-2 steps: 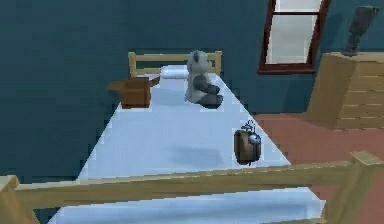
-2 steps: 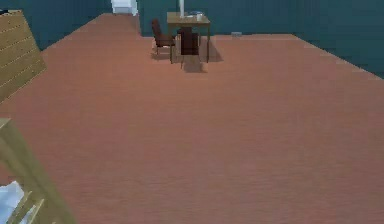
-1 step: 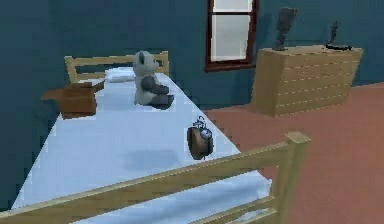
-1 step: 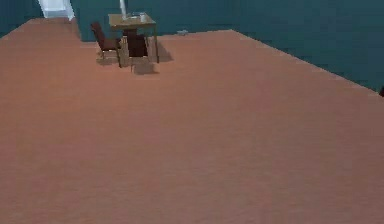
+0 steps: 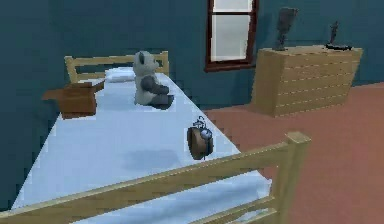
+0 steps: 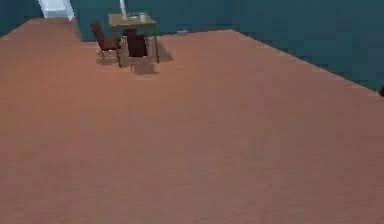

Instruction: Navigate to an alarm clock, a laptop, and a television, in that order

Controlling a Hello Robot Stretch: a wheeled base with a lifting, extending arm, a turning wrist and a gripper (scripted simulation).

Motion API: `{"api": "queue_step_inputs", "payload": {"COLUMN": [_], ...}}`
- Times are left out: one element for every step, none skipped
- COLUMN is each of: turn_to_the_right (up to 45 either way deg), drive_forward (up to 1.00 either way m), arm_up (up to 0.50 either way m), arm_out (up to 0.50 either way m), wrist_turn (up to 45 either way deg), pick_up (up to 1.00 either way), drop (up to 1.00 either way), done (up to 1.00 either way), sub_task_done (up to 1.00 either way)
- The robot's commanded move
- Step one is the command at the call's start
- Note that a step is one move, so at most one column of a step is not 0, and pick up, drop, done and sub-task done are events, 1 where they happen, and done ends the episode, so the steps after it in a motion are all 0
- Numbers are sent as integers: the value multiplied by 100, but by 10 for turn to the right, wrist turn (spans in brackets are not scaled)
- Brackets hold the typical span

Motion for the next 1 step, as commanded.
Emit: {"api": "queue_step_inputs", "payload": {"turn_to_the_right": [450], "drive_forward": [0], "arm_up": [0], "arm_out": [0], "wrist_turn": [0], "pick_up": [0], "drop": [0], "done": [0], "sub_task_done": [0]}}
